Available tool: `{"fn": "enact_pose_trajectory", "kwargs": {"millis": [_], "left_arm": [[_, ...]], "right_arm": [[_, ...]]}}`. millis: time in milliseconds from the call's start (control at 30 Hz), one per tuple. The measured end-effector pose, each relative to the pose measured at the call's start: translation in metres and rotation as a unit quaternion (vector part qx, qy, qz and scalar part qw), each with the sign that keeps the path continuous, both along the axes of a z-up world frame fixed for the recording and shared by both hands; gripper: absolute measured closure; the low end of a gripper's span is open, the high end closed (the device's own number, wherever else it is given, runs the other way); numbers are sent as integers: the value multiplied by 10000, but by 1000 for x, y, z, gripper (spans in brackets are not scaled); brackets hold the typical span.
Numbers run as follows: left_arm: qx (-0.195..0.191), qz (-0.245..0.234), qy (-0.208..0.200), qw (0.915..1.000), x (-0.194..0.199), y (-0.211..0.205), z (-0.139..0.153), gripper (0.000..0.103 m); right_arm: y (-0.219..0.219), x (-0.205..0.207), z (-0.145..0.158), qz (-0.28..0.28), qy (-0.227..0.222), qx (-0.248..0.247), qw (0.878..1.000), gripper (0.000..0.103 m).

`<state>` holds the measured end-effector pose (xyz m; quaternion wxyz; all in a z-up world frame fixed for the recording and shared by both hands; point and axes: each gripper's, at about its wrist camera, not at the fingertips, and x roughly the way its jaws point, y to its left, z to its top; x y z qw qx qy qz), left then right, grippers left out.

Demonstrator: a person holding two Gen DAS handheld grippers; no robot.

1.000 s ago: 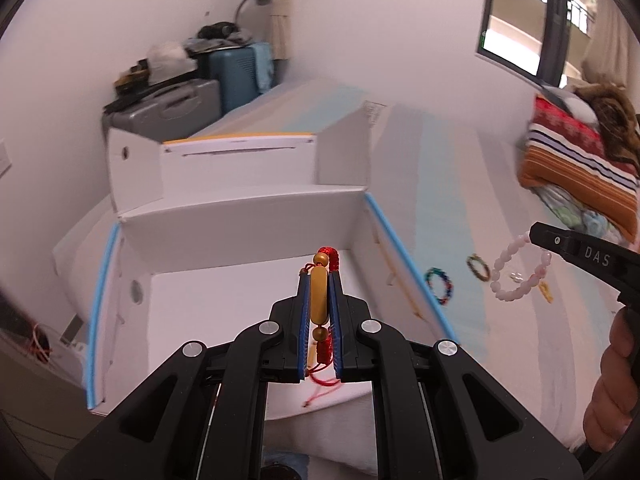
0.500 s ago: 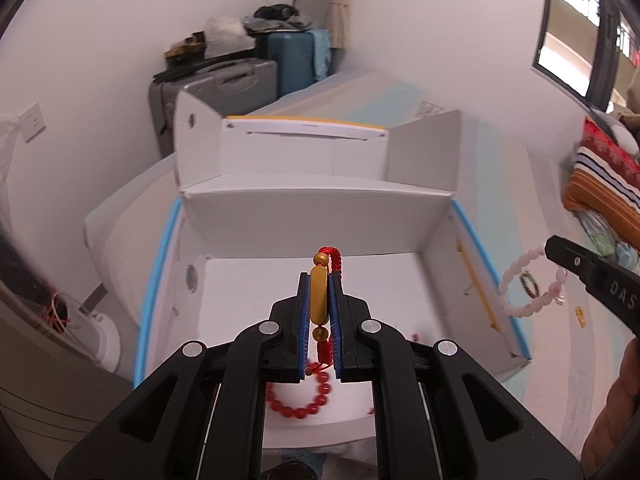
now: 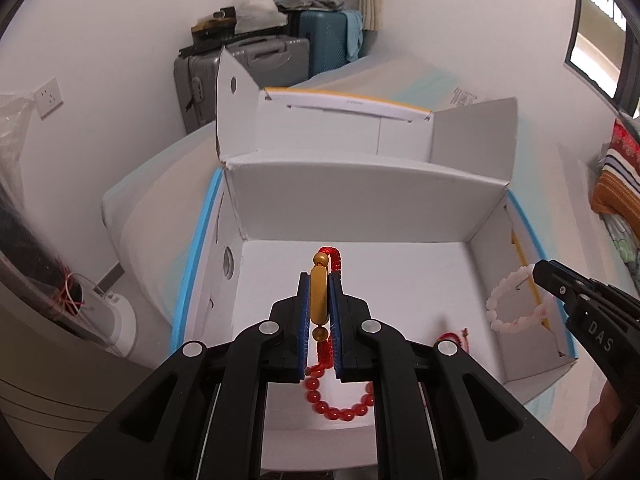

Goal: Organize jewelry
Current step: 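Carry both bracelets into the white box and open both tools, then withdraw both tools from the box toward the remaining bracelets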

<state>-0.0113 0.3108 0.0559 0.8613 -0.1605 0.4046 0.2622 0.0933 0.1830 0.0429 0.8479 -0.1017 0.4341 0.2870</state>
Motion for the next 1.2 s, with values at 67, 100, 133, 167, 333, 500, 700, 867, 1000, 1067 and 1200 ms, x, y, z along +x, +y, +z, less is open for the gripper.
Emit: {"fn": "enact_pose_trajectory", "kwargs": {"millis": [67, 100, 133, 167, 333, 500, 700, 867, 1000, 1067, 1200], "left_arm": [[-19, 10, 99, 9999, 4, 2, -7, 95], [-34, 8, 156, 9999, 7, 4, -12, 95], [-43, 5, 198, 9998, 9, 5, -15, 95], [-49, 2, 223, 9997, 10, 5, -17, 95], [-75, -10, 314, 9995, 18, 8, -27, 95], [-64, -37, 431, 9990, 24, 7, -36, 95], [-129, -62, 540, 9984, 29, 10, -43, 94], [-191, -67, 577, 9981, 28, 12, -43, 85], [-120, -21, 456, 9989, 23, 12, -35, 56], [-41, -9, 401, 9992, 21, 9, -31, 42], [273, -62, 296, 9992, 20, -3, -21, 25]], "right_arm": [[2, 1, -6, 1, 40, -27, 10000, 92], [4, 1, -9, 5, 62, -64, 10000, 92], [5, 2, -12, 5, 82, -96, 9999, 92], [6, 4, -15, -1, 104, -125, 9999, 92], [13, 11, -33, -24, 246, -292, 9993, 92], [16, 17, -49, -31, 375, -326, 9988, 92], [18, 21, -61, -30, 493, -385, 9980, 90], [18, 20, -55, 9, 484, -234, 9986, 75], [11, 17, -45, 14, 369, -125, 9992, 59], [7, 16, -39, -11, 295, -59, 9995, 49], [-6, 15, -27, -101, 143, 65, 9998, 30]]}}
